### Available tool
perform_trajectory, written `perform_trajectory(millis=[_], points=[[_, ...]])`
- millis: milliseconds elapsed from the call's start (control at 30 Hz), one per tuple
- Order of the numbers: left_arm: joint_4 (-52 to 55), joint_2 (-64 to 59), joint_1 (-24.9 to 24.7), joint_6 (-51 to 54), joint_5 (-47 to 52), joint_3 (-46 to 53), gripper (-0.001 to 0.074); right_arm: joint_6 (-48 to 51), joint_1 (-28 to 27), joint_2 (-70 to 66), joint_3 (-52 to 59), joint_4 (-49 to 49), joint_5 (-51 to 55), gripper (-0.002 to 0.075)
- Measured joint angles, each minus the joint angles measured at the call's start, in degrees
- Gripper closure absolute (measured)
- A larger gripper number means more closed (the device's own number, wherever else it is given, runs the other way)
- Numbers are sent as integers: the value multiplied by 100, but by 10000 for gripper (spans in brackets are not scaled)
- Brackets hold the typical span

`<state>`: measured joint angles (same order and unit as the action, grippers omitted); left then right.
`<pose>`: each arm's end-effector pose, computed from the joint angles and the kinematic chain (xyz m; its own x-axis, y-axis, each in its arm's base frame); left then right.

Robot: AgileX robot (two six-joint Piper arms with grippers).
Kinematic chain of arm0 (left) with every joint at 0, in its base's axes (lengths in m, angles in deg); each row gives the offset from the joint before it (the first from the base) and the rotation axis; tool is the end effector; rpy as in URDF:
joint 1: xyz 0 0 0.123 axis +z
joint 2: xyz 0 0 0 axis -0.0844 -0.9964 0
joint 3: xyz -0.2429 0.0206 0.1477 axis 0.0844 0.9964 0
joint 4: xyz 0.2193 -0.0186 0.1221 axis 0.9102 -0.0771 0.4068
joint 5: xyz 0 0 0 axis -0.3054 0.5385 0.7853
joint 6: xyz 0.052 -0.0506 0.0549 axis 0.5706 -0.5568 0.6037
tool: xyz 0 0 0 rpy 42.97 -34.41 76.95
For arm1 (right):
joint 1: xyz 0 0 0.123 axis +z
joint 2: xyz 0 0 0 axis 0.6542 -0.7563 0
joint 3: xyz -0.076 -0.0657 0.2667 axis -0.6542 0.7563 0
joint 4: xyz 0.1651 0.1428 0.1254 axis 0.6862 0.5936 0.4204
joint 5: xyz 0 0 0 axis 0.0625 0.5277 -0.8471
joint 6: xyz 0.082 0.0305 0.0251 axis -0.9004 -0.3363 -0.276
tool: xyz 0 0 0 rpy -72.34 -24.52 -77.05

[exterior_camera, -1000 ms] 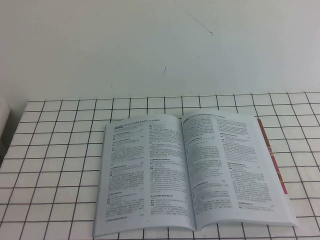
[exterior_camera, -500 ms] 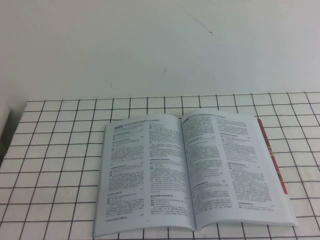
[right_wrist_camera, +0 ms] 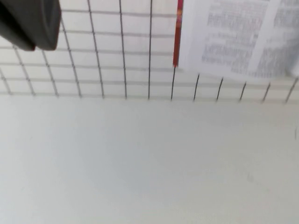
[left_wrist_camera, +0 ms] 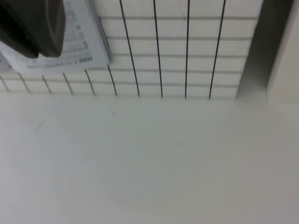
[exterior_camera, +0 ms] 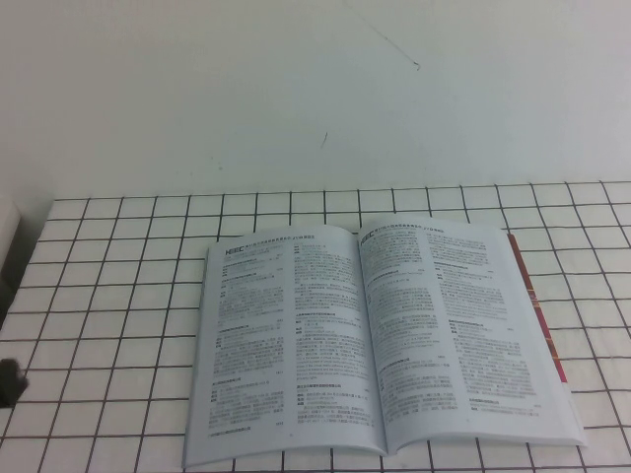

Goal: Close book
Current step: 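Close the open booklet and leave it lying on the table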

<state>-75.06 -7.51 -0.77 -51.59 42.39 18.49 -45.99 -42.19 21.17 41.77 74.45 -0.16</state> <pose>0.1182 -0.0144 0.3017 -0.1630 -0.1966 -0.9668 0.0947 0.9723 -0.2137 0.1457 -0.0003 0.3500 -0.2833 -0.0405 -0.9582 -0.0225 0.9991 -0.0356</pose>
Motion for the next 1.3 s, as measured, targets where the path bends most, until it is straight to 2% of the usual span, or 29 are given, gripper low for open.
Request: perform_trajectory(millis=[267,467,633,900,1300], points=[[-178,-2542,0,161,628,-763,738,2743,323,-2472,-887,2145,893,729],[-609,-4170,0,229,813,-1399,738,4404,558,-4167,-992,3861,870,729],[-643,-4930,-128,292,770,-1645,738,5148,803,-5087,-1003,4607,661,729],[-812,-5832,-948,312,8,-1701,738,6738,1227,-5861,-1011,6156,513,729],[-1090,-6736,-1122,203,-456,-1734,738,7078,1246,-6809,-1038,6539,516,729]])
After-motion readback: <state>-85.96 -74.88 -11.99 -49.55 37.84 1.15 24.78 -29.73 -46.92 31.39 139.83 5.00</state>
